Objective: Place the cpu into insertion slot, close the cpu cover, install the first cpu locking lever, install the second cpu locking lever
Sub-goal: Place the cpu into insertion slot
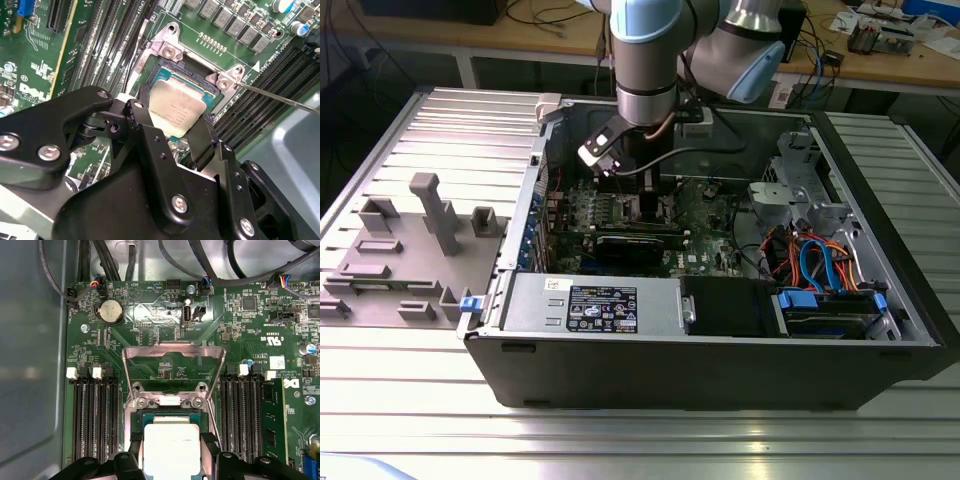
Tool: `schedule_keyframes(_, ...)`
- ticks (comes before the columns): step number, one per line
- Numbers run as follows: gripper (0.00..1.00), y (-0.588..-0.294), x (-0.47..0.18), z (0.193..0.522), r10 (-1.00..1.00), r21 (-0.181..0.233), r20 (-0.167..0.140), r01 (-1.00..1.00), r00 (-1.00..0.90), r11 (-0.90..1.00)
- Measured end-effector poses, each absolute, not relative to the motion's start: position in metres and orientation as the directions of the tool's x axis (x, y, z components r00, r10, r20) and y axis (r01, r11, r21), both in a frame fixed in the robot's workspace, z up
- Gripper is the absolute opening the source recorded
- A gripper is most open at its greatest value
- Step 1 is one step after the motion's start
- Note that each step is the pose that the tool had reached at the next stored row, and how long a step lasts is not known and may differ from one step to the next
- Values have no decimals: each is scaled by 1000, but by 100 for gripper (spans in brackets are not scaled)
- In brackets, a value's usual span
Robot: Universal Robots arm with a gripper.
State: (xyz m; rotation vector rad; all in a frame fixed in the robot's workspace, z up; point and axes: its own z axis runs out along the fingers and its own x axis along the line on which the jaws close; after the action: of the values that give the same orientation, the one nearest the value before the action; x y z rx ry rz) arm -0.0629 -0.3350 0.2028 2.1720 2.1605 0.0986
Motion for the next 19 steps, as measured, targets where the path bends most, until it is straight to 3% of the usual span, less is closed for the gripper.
schedule_keyframes(15, 54, -335, -63, 196, 1000, 100, -5, 995, 6, -5)
schedule_keyframes(17, 62, -335, -63, 195, 1000, 101, -4, 995, 6, -5)
schedule_keyframes(19, 62, -335, -63, 196, 1000, 100, -5, 995, 6, -5)
